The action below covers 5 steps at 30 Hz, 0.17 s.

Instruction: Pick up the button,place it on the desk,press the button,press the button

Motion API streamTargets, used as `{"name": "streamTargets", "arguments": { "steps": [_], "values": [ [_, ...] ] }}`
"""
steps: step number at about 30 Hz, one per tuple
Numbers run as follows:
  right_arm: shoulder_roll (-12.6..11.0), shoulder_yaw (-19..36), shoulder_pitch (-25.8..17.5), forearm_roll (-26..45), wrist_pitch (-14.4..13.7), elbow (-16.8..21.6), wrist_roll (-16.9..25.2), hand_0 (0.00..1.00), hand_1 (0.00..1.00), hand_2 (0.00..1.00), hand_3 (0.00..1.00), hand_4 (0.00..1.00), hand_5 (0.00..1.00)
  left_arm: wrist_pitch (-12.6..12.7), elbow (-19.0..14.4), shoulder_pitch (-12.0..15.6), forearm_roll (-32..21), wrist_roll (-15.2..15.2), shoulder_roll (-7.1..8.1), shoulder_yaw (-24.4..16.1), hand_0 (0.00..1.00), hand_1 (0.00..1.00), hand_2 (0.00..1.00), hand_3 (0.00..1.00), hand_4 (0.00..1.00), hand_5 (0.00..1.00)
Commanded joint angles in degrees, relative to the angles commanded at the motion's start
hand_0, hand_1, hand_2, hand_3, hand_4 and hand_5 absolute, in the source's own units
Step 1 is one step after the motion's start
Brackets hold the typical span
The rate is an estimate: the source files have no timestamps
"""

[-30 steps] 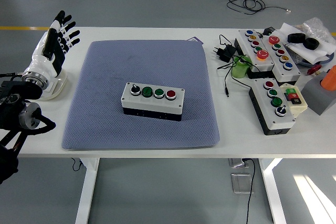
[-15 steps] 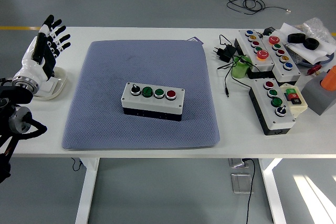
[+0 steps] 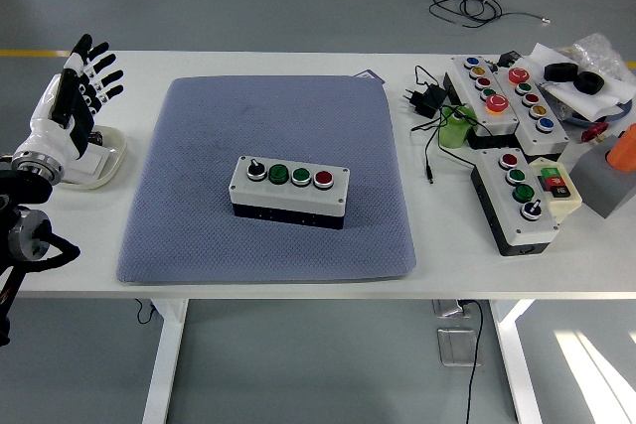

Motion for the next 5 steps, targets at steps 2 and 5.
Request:
{"name": "streamTargets", "arguments": {
  "steps": [2,5],
  "values": [
    [0.00,-0.14,-0.15,-0.11,0.03,0.00,-0.14,0.787,0.797,0.817,0.751,0.412,0.479,0.15,-0.06,0.25,0.10,-0.02,0.18,0.26,0.856,0.881,0.940,0.931,0.699,0.998],
    [0.07,-0.42,-0.31,-0.06,0.10,0.00,-0.36,0.787,0.797,0.817,0.751,0.412,0.479,0.37,-0.26,0.47,0.11,0.02,0.39,0.52,0.856,0.881,0.940,0.931,0.699,0.998]
  ]
}}
